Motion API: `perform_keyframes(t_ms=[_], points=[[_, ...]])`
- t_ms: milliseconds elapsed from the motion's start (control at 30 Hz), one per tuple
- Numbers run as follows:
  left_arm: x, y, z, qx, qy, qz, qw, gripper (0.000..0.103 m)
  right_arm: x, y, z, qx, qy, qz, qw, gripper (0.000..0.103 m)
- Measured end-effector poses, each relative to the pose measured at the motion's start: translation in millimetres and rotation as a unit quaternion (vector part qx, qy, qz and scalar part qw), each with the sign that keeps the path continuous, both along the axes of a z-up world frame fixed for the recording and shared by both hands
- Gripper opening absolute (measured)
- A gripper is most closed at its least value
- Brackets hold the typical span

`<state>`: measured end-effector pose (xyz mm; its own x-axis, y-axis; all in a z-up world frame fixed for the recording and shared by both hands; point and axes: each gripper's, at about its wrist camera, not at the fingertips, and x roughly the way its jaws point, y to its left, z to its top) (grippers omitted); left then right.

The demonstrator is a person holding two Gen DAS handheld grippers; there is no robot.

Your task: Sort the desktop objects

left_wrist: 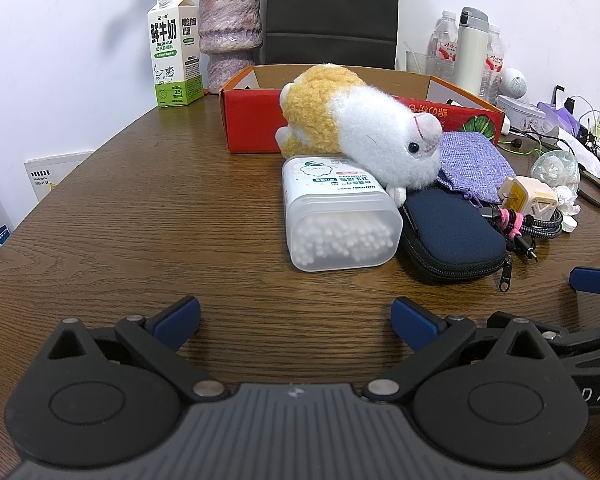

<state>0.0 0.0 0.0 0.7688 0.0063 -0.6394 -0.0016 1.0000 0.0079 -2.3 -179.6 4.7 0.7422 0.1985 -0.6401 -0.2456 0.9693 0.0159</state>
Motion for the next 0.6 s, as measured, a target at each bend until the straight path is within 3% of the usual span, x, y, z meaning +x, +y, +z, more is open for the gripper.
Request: perform_keyframes(t_ms=[500, 600], points=[[0.6, -0.5, -0.1, 0.000, 0.000, 0.000, 1.0000, 0.103, -1.2, -0.7, 1.1, 0.002, -0.001, -0.006, 1.000, 0.103], [-0.8, 0.0, 0.5, -0.003, -0.003, -0.007, 1.0000, 0.103, -7.7, -8.7, 3.1, 0.033, -0.013, -0.003, 0.999, 0.098]])
